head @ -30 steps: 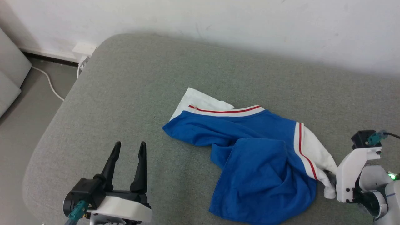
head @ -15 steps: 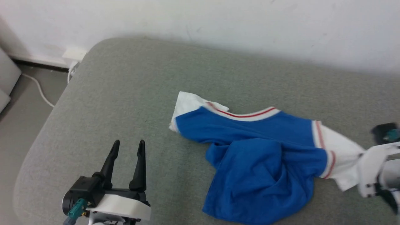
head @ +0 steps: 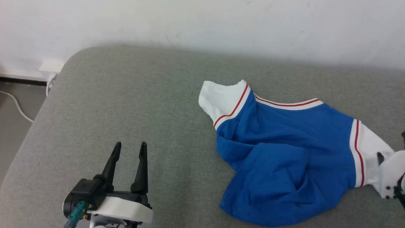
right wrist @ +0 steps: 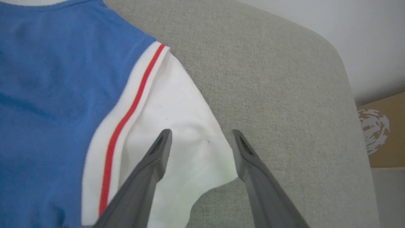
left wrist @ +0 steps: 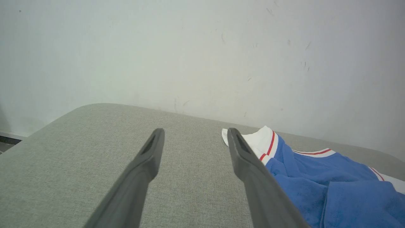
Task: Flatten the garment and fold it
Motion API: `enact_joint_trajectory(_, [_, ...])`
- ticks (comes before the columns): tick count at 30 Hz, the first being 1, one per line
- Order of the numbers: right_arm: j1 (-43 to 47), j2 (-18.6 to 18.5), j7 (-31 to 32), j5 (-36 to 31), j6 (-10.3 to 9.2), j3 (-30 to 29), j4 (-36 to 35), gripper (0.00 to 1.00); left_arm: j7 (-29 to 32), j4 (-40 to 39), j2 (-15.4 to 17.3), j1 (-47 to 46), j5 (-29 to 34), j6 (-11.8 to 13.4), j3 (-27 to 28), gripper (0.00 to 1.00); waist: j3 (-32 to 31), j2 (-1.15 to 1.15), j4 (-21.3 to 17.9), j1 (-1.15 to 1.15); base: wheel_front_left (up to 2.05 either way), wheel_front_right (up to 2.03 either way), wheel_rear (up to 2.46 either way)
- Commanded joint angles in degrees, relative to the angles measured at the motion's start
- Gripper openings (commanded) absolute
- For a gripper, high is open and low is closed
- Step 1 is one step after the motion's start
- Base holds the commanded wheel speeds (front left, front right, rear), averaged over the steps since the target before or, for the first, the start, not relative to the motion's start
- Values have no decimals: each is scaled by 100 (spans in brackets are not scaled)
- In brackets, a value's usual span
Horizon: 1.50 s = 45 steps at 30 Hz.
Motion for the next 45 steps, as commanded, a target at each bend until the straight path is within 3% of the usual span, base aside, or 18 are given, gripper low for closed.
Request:
enact_joint_trajectory(1, [-146,77,-177,-42,-12,-26,-44,100,-27,12,-13,-87,10,-15,6,100,-16,0,-122,0,0,0,0])
enact_joint_trajectory(8, [-88,446,-1163,174,-12,185,-663,100,-27,47,-13,-135,55,-48,41,100,-165,0,-463,0,0,0,0])
enact_joint_trajectory(15, [624,908,-2322,568,-12,402,-1698,100,-13,487,-5,-294,26,-82,-161,100,-251,0,-798,0,0,0,0])
enact_joint_trajectory(21, [1128,1350,-2744,787,-12,462,-2170,100,616,1257,300,-1096,-94,-99,-610,100,-72,0,-1140,0,0,0,0])
enact_joint_trajectory(24, [1170,1440,-2783,816,-12,480,-2292,100,1091,1450,588,-1671,-497,-102,-1095,100,119,0,-1307,0,0,0,0])
enact_joint_trajectory(27, [1109,1484,-2813,753,-12,459,-2385,100,1822,1701,1093,-2404,-801,-103,-1568,100,375,0,-1473,0,0,0,0])
enact_joint_trajectory(31, [954,1519,-2876,706,-12,463,-2445,100,2929,2228,1508,-3368,-1320,-103,-1786,100,691,0,-1719,0,0,0,0])
enact_joint_trajectory(39, [746,1548,-3039,495,-12,589,-2331,100,4989,3233,1972,-4605,-1900,-104,-2126,100,1177,0,-2194,0,0,0,0])
enact_joint_trajectory(45, [629,1554,-3225,567,-12,686,-2088,100,5550,3656,2228,-5050,-1949,-101,-2236,100,1414,0,-2412,0,0,0,0])
